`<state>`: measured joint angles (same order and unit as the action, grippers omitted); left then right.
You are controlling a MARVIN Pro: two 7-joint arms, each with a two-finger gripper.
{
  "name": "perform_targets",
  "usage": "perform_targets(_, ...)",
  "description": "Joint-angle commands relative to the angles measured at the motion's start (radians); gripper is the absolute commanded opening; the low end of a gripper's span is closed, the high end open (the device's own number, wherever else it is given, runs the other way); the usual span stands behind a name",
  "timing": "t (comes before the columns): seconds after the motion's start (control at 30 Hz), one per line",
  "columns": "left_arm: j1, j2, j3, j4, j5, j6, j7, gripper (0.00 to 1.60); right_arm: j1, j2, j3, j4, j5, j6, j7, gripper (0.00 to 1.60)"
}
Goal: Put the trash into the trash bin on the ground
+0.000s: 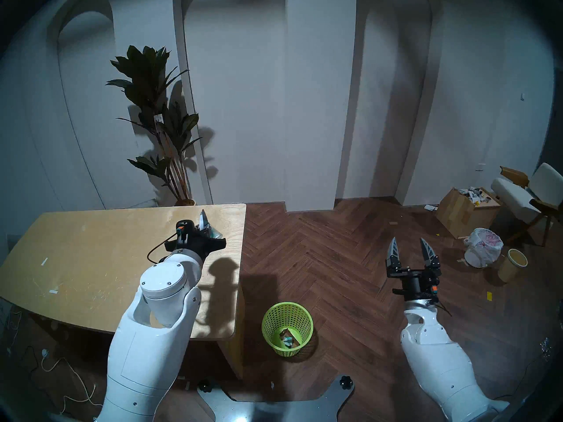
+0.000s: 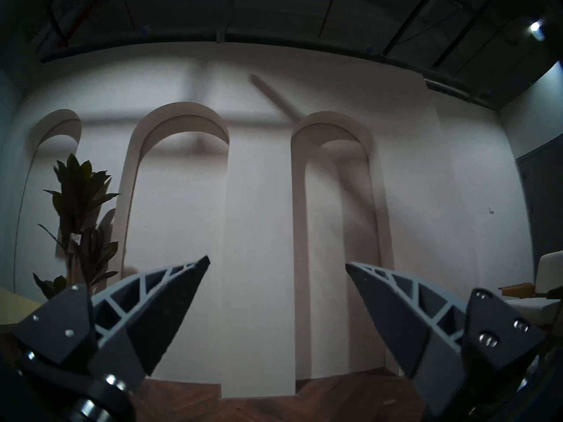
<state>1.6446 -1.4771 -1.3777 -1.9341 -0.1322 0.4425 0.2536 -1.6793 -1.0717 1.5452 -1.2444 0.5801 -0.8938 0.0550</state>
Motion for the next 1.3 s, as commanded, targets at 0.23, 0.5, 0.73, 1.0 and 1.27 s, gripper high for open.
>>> perform_targets(0.23,-0.155,-0.039,0.109,0.071,0.038,0.009,-0.019,0.00,-0.124,0.025,0.063,-0.098,0.009,0.149,-0.102,1.60)
perform_targets(0.5,-0.230,-0.066,0.163,0.158,0.066,0.013,-0.028,0.00,-0.172,0.033,0.087,-0.147,0.021,0.272,-0.183,1.60)
perform_targets(0.73,-0.283,-0.107,0.215,0.232,0.100,0.009,-0.036,0.00,-0.201,0.041,0.106,-0.130,0.032,0.390,-0.255,1.60)
perform_targets(1.0,-0.369,-0.168,0.265,0.378,0.135,0.004,-0.048,0.00,-0.264,0.046,0.123,-0.190,0.037,0.540,-0.353,1.60)
perform_targets(1.27,-0.452,-0.195,0.287,0.531,0.159,-0.015,-0.059,0.00,-0.339,0.050,0.145,-0.311,0.040,0.648,-0.434,1.60)
